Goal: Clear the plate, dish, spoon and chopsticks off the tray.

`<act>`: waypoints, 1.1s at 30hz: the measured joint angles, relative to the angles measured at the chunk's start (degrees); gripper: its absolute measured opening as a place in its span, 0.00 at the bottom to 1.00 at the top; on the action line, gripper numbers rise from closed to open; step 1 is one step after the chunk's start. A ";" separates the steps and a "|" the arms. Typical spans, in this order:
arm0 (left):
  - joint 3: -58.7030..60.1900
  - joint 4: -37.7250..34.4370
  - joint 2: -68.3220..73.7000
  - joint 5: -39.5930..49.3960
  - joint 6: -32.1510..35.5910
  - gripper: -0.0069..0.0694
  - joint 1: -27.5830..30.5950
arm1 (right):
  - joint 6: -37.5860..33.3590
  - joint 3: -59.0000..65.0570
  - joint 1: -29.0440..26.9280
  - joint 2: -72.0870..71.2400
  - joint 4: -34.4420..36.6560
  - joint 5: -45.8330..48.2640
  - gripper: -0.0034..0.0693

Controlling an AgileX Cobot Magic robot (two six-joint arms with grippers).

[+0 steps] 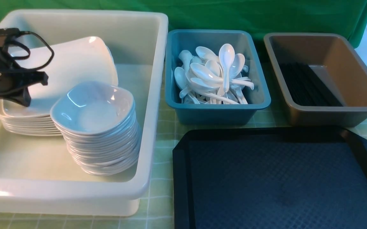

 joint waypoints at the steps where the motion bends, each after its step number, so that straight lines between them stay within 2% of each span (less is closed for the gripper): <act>1: -0.30 2.09 0.00 -0.06 -0.93 0.07 0.00 | 0.06 0.00 0.00 0.00 0.00 0.00 0.05; 11: -1.34 10.21 -2.83 2.67 -2.22 0.07 -0.06 | 0.07 0.00 0.00 0.00 0.00 0.00 0.05; 17: -1.34 11.24 -7.69 2.54 -2.17 0.07 -0.06 | -1.50 0.00 0.00 0.07 -0.30 0.00 0.05; 22: -1.34 6.19 -14.79 2.68 -0.88 0.07 -0.06 | -6.04 -1.11 0.00 0.18 -1.01 0.00 0.05; 27: 0.92 -6.29 -22.46 9.71 6.59 0.07 -0.06 | -8.83 -0.37 0.00 0.18 -1.21 -1.17 0.05; 29: 4.10 -10.64 -26.12 11.39 8.39 0.07 -0.06 | -9.57 4.01 0.00 0.18 -0.64 -6.50 0.05; 33: 8.64 -13.04 -31.15 12.52 9.02 0.07 -0.06 | -9.07 12.55 0.00 0.37 -0.04 -20.93 0.05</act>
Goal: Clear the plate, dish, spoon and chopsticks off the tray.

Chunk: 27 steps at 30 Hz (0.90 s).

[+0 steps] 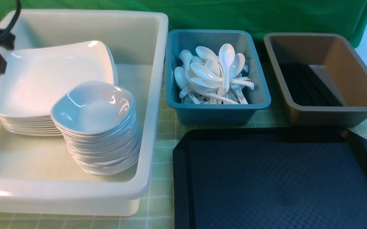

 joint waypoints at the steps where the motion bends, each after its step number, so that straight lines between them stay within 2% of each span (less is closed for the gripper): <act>1: 1.97 -0.34 -1.77 0.19 0.15 0.07 0.00 | 0.90 3.17 0.00 0.01 0.25 -6.12 0.05; 5: 5.39 -0.79 -5.87 0.53 0.38 0.07 0.00 | 3.11 10.29 0.00 0.06 0.46 -20.75 0.05; 7: 6.14 -0.86 -7.28 0.46 0.38 0.07 0.00 | 3.25 11.70 0.00 0.06 0.52 -23.80 0.05; 13: 6.29 -2.96 -8.14 0.39 0.38 0.07 0.00 | 3.29 12.08 0.00 0.06 0.52 -25.62 0.07; 21: 6.33 -10.61 -8.15 0.51 0.38 0.07 0.00 | 3.30 12.08 0.00 0.06 0.52 -25.80 0.10; 27: 6.33 -11.62 -8.15 1.05 -1.73 0.07 0.00 | 3.35 12.36 0.00 0.06 0.56 -25.85 0.13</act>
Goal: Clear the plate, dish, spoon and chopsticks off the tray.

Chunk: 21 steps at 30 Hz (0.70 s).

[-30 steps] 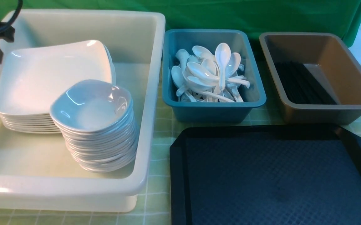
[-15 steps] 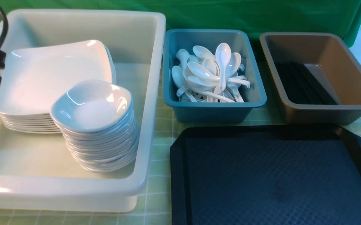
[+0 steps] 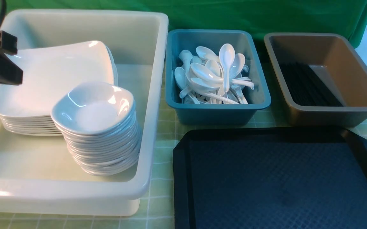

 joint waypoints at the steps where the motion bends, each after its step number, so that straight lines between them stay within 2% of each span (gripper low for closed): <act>1: 0.00 0.00 0.00 0.05 -0.13 0.07 0.00 | 0.00 0.09 0.00 0.00 0.15 0.00 0.13; 8: 0.02 0.00 -0.05 0.63 -0.71 0.07 0.00 | 0.00 2.61 -0.20 -0.50 7.22 -0.75 0.16; 11: 0.02 0.00 -0.05 0.63 -0.76 0.07 0.00 | 0.00 3.35 -2.56 -0.50 8.00 -1.48 0.17; 14: 0.02 0.00 -0.05 0.76 -0.76 0.07 0.00 | 0.00 5.04 -7.92 -0.50 8.99 -4.46 0.18; 21: 0.02 1.22 -0.05 2.50 -0.70 0.07 0.00 | 0.00 13.42 -24.46 -0.45 10.13 -12.39 0.21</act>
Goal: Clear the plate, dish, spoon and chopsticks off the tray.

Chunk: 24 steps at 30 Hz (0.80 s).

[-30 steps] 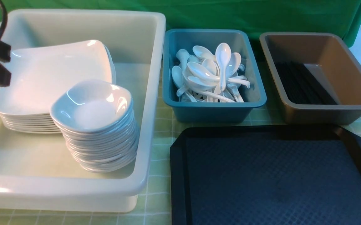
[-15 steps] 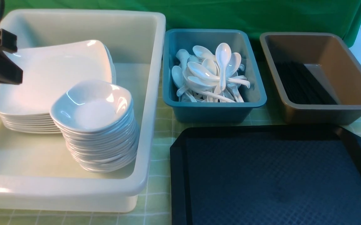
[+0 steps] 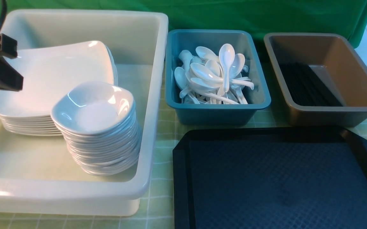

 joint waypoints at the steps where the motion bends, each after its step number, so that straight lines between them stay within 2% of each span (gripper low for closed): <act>1: 0.00 0.72 0.00 0.35 0.00 0.07 0.00 | 0.00 1.40 -2.23 0.00 0.00 -0.42 0.21; 6: 0.64 3.24 0.00 0.15 0.00 0.07 0.00 | 0.00 8.91 -11.72 -2.44 0.00 -0.94 0.22; 15: 2.05 2.77 0.00 -0.65 0.00 0.07 0.00 | 0.05 12.06 -22.18 -9.13 1.17 1.13 0.24; 18: 2.17 1.25 0.00 -0.84 -0.06 0.07 0.00 | 0.05 12.06 -24.09 -9.18 1.22 -0.33 0.25; 24: 2.17 -0.71 0.00 0.72 -0.06 0.07 0.00 | 0.05 12.06 -24.23 -9.18 1.34 -0.64 0.27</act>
